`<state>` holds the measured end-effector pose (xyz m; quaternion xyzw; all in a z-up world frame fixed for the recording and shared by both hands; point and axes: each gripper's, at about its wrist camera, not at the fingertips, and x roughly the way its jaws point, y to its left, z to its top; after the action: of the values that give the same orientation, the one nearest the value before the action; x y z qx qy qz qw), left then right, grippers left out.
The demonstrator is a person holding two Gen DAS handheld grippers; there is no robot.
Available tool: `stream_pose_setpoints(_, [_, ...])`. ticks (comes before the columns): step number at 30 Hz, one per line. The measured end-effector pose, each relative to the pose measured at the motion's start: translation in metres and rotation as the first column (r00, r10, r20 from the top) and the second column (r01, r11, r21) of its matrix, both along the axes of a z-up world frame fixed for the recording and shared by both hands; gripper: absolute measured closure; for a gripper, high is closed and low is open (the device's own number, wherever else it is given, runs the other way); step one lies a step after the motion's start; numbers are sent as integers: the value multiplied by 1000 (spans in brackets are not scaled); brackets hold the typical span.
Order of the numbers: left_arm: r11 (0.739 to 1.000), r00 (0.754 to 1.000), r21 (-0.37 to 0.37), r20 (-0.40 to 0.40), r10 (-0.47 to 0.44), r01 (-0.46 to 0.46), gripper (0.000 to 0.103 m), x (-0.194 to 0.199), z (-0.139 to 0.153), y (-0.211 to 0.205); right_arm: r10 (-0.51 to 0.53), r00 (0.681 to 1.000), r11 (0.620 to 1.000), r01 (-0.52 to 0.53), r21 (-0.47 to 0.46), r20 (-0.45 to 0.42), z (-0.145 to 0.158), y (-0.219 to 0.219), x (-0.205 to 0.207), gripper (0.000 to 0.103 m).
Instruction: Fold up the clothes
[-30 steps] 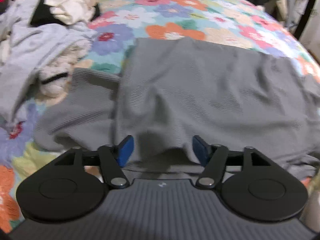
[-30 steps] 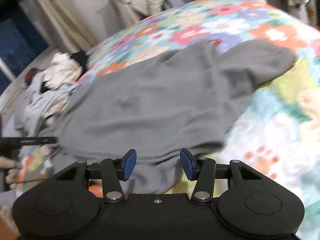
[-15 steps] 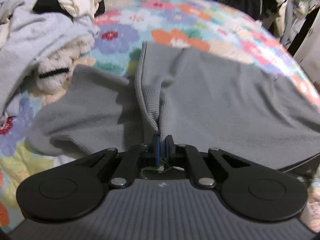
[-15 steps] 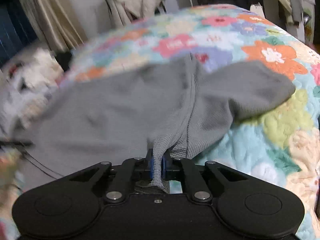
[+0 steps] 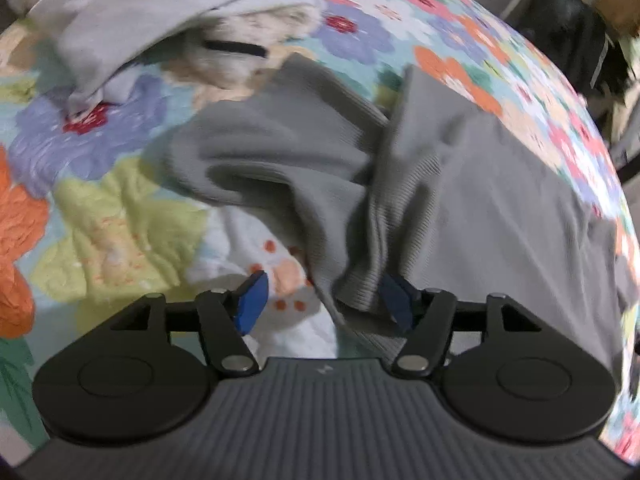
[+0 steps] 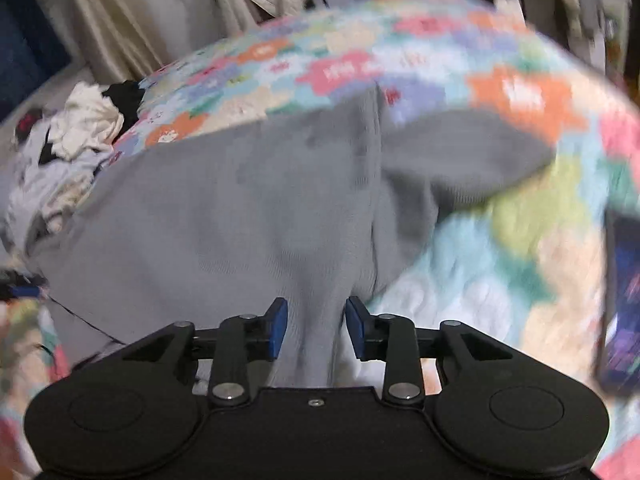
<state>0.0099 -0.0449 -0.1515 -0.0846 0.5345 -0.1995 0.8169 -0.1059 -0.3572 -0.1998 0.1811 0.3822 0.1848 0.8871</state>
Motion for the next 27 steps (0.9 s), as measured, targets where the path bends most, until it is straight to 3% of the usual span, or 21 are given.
stream_pose_setpoints(3, [994, 999, -95, -36, 41, -44, 29, 6, -13, 0, 25, 995, 1000, -24, -15, 96, 22, 8, 5, 59])
stream_pose_setpoints(6, [993, 997, -96, -30, 66, -69, 21, 14, -30, -11, 108, 982, 992, -117, 44, 156, 32, 29, 18, 57])
stream_pose_setpoints(8, [995, 998, -83, -9, 62, -62, 20, 21, -36, -18, 189, 965, 979, -199, 37, 183, 36, 55, 25, 57])
stream_pose_setpoints(9, [996, 998, -81, 27, 48, -46, 26, 22, -35, -22, 226, 954, 971, -237, 32, 199, 38, 67, 27, 57])
stream_pose_setpoints(10, [997, 997, -70, 65, 28, -24, 54, 23, -32, -25, 263, 941, 961, -276, 34, 212, 39, 80, 30, 57])
stream_pose_setpoints(12, [999, 990, -11, 133, -45, 47, 92, 23, -22, -38, 325, 919, 938, -343, 46, 224, 42, 104, 33, 57])
stream_pose_setpoints(15, [990, 962, 44, 233, -142, 135, 98, 15, -4, -61, 358, 907, 921, -382, 76, 221, 43, 125, 29, 57])
stream_pose_setpoints(19, [964, 908, 55, 323, -265, 262, 98, 3, 23, -99, 377, 903, 912, -401, 87, 208, 36, 128, 22, 57])
stream_pose_setpoints(23, [876, 817, 0, 360, -450, 483, 98, -30, 52, -172, 332, 926, 932, -351, 89, 179, 28, 110, 19, 57])
stream_pose_setpoints(27, [735, 685, -45, 406, -605, 677, 98, -62, 81, -245, 278, 952, 950, -292, 108, 129, 17, 86, 8, 56])
